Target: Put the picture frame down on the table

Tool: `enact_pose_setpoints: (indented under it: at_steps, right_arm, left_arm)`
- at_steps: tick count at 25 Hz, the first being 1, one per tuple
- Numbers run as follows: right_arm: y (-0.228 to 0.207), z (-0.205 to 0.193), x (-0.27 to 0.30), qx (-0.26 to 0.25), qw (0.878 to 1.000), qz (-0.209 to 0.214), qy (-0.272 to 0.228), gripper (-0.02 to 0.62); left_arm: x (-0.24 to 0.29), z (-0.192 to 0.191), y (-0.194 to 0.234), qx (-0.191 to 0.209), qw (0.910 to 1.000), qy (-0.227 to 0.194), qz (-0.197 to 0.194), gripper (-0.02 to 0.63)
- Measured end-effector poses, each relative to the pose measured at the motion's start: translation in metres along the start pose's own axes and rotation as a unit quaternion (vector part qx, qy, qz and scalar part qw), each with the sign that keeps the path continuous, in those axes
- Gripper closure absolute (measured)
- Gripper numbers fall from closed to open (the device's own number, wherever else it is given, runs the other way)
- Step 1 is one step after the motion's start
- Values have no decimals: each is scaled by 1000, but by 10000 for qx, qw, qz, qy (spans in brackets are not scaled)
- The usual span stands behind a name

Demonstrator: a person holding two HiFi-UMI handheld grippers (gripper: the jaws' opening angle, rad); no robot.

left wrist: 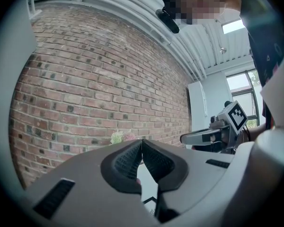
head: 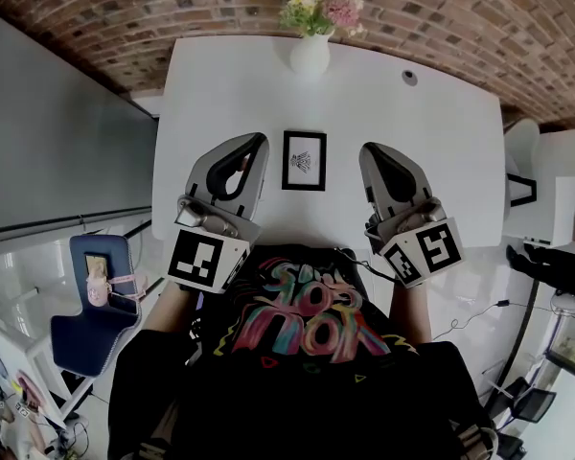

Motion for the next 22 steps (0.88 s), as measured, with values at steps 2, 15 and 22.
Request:
enact_pose_setpoints:
  at_steps: [2,15,22]
  right_arm:
    - [0,0,0,10,10000,3,18,574]
    - [2,-2,2,85,9999,63,37,574]
    - [1,-4,3,115,9999,73,74,574]
  left_arm:
    - [1,4,-1,-37,9998,-170,33,581]
    - [2,4,0,9,9998,-190,-23,581]
    - [5,3,-1,42,9998,-160,-118,581]
Point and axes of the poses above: the fingertips, and each gripper's own axes: x forward along the fingers, y to its left, z out of its top, the point moved 8 cm from there along -x, backward along the fingers, and after that the axes turned 13 degrees about -z, right-handed, at the moved point
